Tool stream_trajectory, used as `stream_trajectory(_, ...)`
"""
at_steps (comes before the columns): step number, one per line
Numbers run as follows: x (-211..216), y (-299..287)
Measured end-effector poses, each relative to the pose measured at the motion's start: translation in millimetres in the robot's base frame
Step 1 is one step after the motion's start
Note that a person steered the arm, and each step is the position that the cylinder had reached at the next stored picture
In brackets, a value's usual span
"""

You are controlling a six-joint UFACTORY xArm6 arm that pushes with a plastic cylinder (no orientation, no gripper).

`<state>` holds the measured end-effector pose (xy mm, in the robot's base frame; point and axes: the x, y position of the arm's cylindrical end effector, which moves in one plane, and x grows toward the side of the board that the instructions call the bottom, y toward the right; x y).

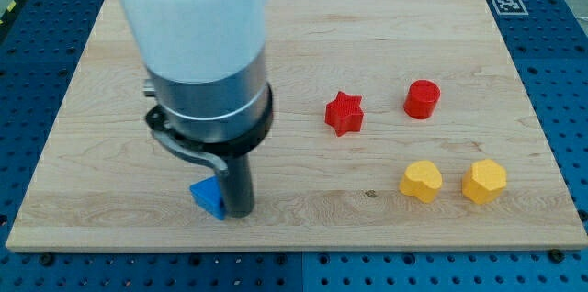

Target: Move the blue cube to the bottom of the green star

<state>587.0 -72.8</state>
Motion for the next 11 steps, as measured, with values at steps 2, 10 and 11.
stream_trajectory(2,0.0,-27.8)
stream_trajectory(10,-72.9,-30.1)
stream_trajectory(11,-72.9,-40.6)
